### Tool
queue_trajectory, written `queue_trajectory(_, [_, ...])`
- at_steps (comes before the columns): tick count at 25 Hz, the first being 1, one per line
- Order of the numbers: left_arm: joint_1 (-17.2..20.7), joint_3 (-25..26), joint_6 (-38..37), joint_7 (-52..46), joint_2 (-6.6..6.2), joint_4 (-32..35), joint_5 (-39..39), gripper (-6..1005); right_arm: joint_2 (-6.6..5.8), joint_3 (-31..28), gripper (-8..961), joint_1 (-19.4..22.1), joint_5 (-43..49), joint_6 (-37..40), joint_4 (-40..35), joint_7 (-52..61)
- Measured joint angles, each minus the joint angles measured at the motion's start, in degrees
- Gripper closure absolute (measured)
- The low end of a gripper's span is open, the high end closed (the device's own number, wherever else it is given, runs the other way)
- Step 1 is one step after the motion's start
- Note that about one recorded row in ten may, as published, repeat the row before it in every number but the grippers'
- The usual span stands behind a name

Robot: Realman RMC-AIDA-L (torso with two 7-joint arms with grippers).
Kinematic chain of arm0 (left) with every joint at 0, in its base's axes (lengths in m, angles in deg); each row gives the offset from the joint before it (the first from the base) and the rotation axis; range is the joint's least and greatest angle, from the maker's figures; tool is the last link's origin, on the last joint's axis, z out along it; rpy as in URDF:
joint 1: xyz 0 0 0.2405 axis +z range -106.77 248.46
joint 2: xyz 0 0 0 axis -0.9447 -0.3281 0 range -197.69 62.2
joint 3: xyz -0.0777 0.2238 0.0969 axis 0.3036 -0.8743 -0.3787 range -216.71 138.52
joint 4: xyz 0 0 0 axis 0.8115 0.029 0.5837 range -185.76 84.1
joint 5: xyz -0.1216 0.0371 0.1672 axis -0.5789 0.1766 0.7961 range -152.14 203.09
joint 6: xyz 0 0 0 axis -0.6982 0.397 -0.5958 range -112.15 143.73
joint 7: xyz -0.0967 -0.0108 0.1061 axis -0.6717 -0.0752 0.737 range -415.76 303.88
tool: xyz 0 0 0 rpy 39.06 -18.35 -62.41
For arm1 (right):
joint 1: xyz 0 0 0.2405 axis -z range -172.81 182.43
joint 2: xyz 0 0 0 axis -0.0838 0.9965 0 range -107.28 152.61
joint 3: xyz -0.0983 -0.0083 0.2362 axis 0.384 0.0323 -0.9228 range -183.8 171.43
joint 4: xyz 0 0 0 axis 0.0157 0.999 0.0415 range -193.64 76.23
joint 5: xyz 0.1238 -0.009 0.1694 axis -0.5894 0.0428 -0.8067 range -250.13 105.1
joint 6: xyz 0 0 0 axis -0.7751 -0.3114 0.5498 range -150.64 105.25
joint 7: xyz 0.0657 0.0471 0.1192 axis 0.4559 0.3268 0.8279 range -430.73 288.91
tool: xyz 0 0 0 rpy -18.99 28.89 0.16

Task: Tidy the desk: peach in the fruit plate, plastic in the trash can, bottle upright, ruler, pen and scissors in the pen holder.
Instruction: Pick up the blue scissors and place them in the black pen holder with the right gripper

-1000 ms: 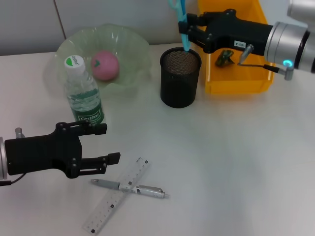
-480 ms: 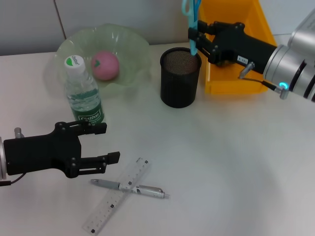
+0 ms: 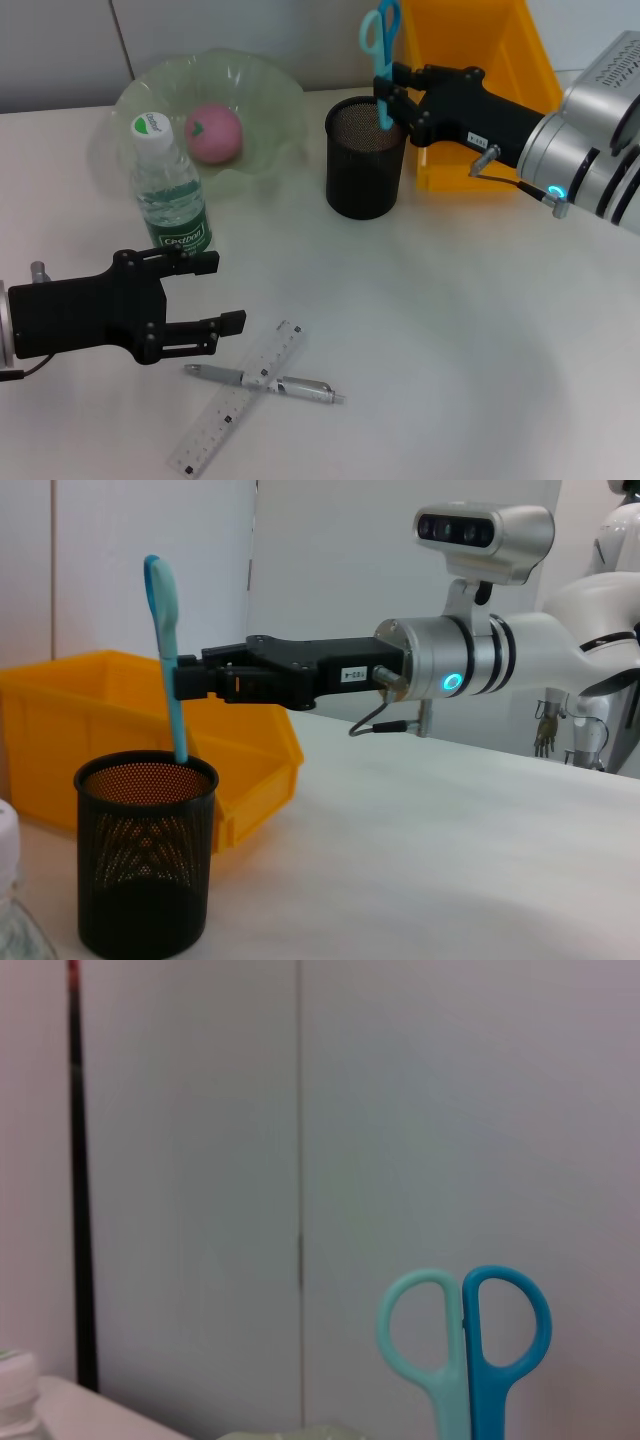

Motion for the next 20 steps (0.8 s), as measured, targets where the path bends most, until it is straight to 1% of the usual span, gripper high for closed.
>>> queue_trajectory(3, [0.00,0.00,-0.10,0.00,0.01,-0.09,0.00,202,-0.13,0.48,724,-0.88,-2.06,-0.41,2.11,-2.36])
queue_trajectory(8, [0.12,0.00,-0.53,-0.01,0.06,-0.22,0.00,202,-0.10,0.69,723,-1.68,-2.04,-0.92,3.33,-2.49])
queue_trajectory(20, [0.68,0.00,-1.19,-0.01,0.02,0.05,-0.46,202,0.04,0.71,720,-2.25,-2.32,-3.08,4.25,-2.59])
